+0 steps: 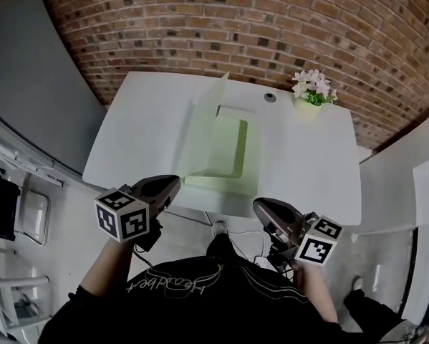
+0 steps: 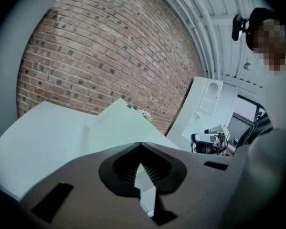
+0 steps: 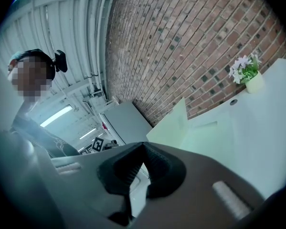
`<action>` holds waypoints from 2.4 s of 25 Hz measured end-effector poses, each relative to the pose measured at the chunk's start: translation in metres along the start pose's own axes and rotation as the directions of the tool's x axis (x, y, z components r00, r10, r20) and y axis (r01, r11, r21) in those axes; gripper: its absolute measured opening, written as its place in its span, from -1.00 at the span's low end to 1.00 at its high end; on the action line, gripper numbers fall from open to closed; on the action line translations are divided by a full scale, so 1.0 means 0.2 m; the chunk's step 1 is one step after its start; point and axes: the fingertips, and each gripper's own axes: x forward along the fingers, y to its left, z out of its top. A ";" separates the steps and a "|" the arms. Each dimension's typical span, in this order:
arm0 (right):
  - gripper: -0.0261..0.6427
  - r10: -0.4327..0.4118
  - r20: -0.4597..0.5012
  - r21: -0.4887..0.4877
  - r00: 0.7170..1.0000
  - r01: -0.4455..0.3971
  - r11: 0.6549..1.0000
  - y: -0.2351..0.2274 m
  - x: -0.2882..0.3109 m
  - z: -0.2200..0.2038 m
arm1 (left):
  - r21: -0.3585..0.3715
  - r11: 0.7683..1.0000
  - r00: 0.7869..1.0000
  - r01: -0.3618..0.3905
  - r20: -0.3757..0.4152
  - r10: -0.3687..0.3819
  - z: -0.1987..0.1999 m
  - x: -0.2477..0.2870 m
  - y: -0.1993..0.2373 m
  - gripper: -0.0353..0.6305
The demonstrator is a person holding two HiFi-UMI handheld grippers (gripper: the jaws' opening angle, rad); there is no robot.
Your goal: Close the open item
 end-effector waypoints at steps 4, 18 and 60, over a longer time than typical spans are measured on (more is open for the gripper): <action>-0.91 -0.002 -0.012 0.015 1.000 0.002 1.000 -0.07 0.02 0.02 | -0.017 0.999 0.999 -0.037 -0.009 0.037 0.00 0.06 0.09 -0.88; -0.91 -0.022 -0.021 0.049 1.000 0.023 0.999 -0.26 0.06 0.09 | -0.059 0.993 0.993 -0.100 -0.072 0.095 -0.03 0.24 0.31 -0.88; -0.91 -0.240 -0.147 0.193 0.960 0.266 0.945 -0.98 0.15 -0.11 | -0.075 0.993 0.976 -0.087 -0.205 0.070 -0.18 0.59 0.62 -0.89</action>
